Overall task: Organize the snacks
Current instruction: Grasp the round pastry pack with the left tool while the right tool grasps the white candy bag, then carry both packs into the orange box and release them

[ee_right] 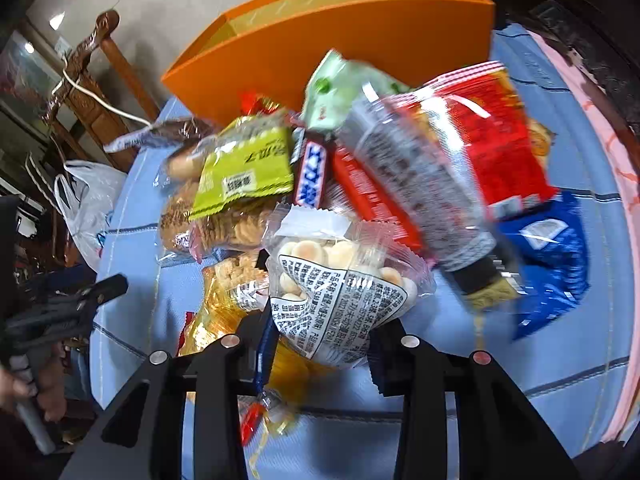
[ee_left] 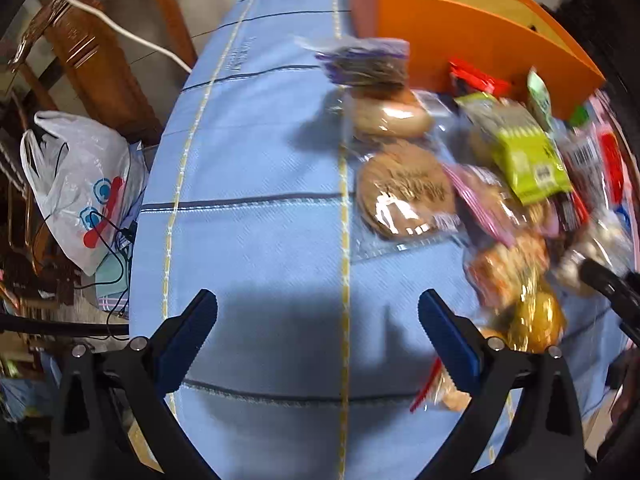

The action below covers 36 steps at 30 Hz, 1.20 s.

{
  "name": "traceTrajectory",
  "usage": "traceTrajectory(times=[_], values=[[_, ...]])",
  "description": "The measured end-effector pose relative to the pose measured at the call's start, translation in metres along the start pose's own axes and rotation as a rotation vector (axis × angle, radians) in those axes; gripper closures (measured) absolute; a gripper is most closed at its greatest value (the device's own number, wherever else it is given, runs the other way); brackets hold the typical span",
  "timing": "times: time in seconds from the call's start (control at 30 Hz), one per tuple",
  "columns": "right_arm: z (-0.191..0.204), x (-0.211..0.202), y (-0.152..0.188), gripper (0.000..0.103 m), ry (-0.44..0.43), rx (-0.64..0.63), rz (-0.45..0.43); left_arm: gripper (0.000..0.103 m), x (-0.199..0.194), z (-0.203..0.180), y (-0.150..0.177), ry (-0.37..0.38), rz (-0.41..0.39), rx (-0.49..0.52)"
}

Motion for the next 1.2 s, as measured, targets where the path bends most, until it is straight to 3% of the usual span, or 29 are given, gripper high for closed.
traceTrajectory(times=[0.13, 0.37, 0.7, 0.77, 0.8, 0.87, 1.0, 1.2], values=[[-0.025, -0.025, 0.001, 0.065, 0.028, 0.020, -0.031, 0.004, 0.008, -0.009, -0.012, 0.034, 0.007, -0.011], [-0.055, -0.035, 0.011, 0.065, 0.061, 0.069, -0.015, 0.004, 0.030, -0.038, -0.037, 0.088, 0.034, -0.036], [-0.044, -0.024, 0.007, 0.065, 0.053, 0.046, 0.004, 0.005, 0.078, -0.049, -0.054, 0.090, 0.121, -0.105], [-0.040, -0.020, 0.005, 0.065, 0.051, 0.035, 0.013, 0.009, 0.086, -0.048, -0.058, 0.082, 0.110, -0.101], [-0.038, -0.019, 0.004, 0.065, 0.051, 0.030, 0.016, 0.011, 0.087, -0.048, -0.061, 0.057, 0.092, -0.081], [-0.035, -0.016, 0.002, 0.065, 0.049, 0.019, 0.020, 0.028, 0.082, -0.053, -0.066, 0.064, 0.056, -0.037], [-0.029, -0.020, -0.005, 0.065, 0.043, 0.000, 0.007, 0.029, 0.078, -0.040, -0.059, 0.021, 0.076, -0.032], [-0.021, -0.037, -0.024, 0.065, 0.021, -0.032, -0.043, 0.028, 0.047, -0.016, -0.040, 0.050, 0.055, -0.072]])
Point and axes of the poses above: each gripper's, at about its wrist camera, not at the fingertips, and x roughly the way its jaws point, z to its left, y to its underside, the point moved 9 cm from there along x, roughly the way its jaws point, and after that the axes turned 2 degrees about x, right-handed, at the moved point
